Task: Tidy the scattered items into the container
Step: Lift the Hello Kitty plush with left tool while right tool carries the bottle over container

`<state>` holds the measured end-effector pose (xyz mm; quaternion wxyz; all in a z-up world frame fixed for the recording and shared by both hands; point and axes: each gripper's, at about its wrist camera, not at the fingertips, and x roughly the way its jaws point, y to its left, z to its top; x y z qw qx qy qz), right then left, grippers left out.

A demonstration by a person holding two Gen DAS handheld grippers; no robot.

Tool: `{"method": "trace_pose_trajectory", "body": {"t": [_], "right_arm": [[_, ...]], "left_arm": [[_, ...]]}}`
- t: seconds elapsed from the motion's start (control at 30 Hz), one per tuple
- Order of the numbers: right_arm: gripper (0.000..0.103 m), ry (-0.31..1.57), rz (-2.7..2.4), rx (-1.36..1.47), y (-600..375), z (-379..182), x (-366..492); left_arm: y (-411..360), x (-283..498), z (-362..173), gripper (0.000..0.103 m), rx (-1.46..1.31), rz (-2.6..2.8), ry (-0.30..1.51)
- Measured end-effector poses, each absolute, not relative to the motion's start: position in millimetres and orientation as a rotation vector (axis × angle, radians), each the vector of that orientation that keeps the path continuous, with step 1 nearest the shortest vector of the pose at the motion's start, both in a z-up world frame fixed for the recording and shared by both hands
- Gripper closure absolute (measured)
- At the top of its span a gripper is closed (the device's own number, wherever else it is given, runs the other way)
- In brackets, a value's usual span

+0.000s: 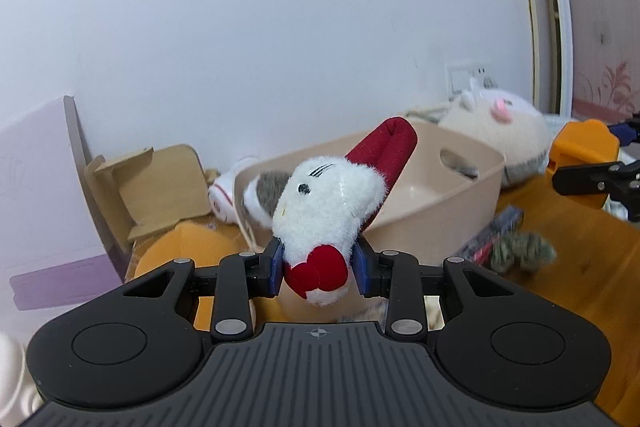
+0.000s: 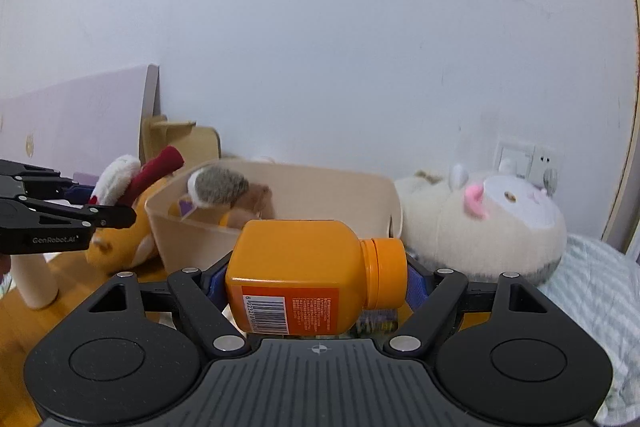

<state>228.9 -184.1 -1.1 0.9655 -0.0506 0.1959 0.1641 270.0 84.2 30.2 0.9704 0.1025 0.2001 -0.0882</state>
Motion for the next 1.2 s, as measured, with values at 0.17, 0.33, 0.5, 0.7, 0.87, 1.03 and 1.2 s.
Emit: {"method": "trace_pose_trajectory", "body": {"t": [0.17,0.33,0.5,0.7,0.87,1.03,1.2], "right_arm": [[0.025,0.358,0.337,-0.091,-182,12,244],[0.025,0.359,0.347,-0.078,-177,19,269],[0.025,0.366,0.341,-0.096,-171,18,299],[0.025,0.4,0.332,-0.099,-165,9,338],[0.025,0.437,0.325,-0.104,-159,-7,364],[0.025,0.471,0.307,-0.107,-158,-25,380],[0.025,0.497,0.28,-0.106,-165,-35,388]], "left_arm": [[82,290,42,0.068,0.178,-0.169,0.385],[84,313,46,0.068,0.126,-0.132,0.385],[85,343,43,0.068,0.088,-0.113,0.421],[80,382,34,0.068,0.077,-0.099,0.485],[74,404,24,0.068,0.074,-0.099,0.519],[64,417,15,0.068,0.104,-0.117,0.54],[55,425,6,0.066,0.119,-0.137,0.567]]}}
